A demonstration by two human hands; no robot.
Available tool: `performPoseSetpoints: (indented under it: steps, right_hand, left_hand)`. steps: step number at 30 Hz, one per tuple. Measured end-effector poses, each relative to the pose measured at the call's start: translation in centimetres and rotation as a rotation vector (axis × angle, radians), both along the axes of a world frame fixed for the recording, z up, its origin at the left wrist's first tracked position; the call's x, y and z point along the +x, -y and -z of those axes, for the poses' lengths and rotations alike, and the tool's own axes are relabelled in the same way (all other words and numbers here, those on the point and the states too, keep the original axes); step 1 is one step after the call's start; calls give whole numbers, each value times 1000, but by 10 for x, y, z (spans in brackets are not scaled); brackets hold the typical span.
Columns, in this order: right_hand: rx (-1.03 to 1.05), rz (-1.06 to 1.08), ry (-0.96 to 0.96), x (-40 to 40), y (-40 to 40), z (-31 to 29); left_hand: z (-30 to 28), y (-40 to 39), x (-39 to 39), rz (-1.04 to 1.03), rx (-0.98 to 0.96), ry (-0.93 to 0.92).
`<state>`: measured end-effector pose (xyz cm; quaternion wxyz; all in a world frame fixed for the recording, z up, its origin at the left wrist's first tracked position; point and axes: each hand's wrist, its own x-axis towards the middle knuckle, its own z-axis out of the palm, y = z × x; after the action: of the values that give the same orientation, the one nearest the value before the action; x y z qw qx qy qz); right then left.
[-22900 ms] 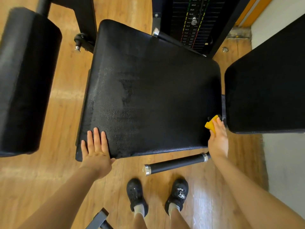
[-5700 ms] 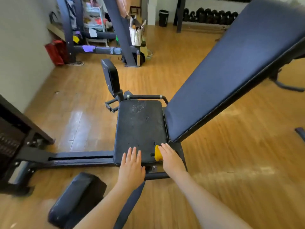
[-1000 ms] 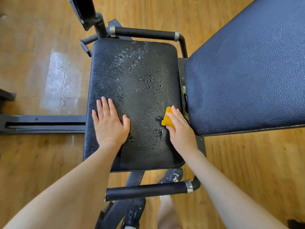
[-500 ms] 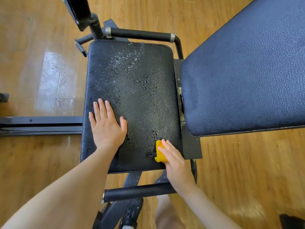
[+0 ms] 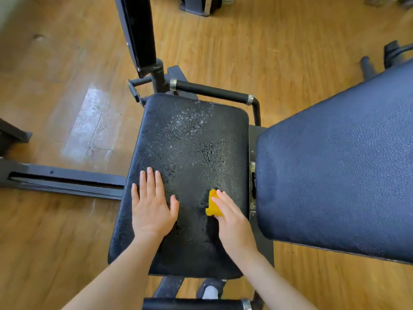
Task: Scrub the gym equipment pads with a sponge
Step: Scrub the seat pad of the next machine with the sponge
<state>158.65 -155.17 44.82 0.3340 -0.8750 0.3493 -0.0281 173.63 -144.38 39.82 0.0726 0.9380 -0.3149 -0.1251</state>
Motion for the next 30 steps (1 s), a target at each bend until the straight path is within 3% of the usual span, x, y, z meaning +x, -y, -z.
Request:
performPoseSetpoints:
  steps: [5,13,16,19,25,30]
  right_hand:
    - [-66,18,49,96,101,-12]
    - [-105,-147,-165,166,213,-5]
    - [-111,-160,-195,165,214,-1]
    - [-243,-140,-185,163,208,6]
    - [-305,-193,-227,148,178,9]
    - [-312,-310,-158,113,141,15]
  left_hand:
    - [1,-1,1,-9,13,-3]
    - [5,-2,-1,-1,17,64]
    - [6,-1,-3,-26,20,83]
    - [-2,2,-17,-150,24,92]
    - [-6,-27,-100,-513,9,28]
    - [-6,-36,-157,-600,-21,-51]
